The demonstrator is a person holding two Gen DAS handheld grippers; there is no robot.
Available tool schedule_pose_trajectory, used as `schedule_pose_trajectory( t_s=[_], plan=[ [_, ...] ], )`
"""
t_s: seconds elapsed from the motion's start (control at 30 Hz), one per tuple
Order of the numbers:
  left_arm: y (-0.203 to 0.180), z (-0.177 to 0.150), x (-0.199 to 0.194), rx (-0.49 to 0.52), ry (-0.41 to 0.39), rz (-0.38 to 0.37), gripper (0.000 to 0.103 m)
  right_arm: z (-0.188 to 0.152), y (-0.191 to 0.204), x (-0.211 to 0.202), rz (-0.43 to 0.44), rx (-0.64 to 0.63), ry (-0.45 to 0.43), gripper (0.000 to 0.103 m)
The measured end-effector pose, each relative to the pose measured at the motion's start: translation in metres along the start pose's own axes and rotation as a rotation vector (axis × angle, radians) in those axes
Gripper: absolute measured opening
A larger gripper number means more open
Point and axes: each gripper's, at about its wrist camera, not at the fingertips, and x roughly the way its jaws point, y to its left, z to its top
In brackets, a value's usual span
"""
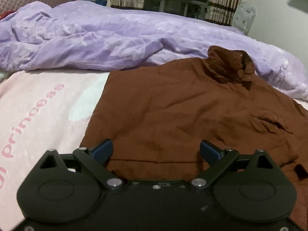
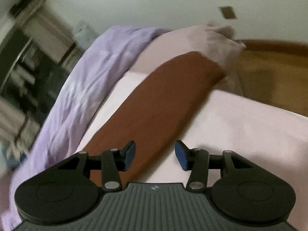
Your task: Fold large clothes
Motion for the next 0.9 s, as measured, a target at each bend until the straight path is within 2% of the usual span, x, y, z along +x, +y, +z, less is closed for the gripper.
schedule_pose_trajectory(
  t_s=[0.17,0.33,0.47,0.57,0.6,0.63,0.7,0.73,0.83,0.9],
  plan=[
    [-0.003,0.001,0.005,0.014,-0.005,0.015,0.101,0.015,-0.020,0.027,-0.047,0.082,-0.035,0.057],
    [-0.004,0.002,0.008,0.018,-0.005,0.015,0.101,0.026,-0.031,0.040,0.014,0.153,-0.097,0.060],
    [-0.004,0.002,0.010,0.020,-0.006,0.013,0.101,0.031,-0.030,0.046,0.019,0.172,-0.135,0.060],
    [-0.006,0.001,0.011,0.030,-0.005,0.017,0.101,0.030,-0.023,0.047,-0.003,0.142,-0.148,0.060],
    [-0.007,0.001,0.011,0.034,-0.005,0.017,0.101,0.030,-0.019,0.047,-0.019,0.130,-0.152,0.052],
    [-0.007,0.002,0.011,0.037,-0.005,0.017,0.101,0.030,-0.016,0.047,-0.034,0.125,-0.156,0.031],
    [-0.007,0.003,0.010,0.035,-0.005,0.013,0.101,0.032,-0.008,0.048,-0.070,0.103,-0.156,0.013],
    [-0.006,0.004,0.009,0.030,-0.006,0.009,0.101,0.033,-0.002,0.046,-0.082,0.080,-0.173,0.008],
    [-0.003,0.006,0.005,0.010,-0.008,-0.009,0.101,0.031,0.030,0.027,-0.065,-0.023,-0.253,0.005],
    [-0.002,0.007,0.002,-0.002,-0.011,-0.018,0.101,0.025,0.056,0.011,-0.020,-0.086,-0.294,0.005]
  ],
)
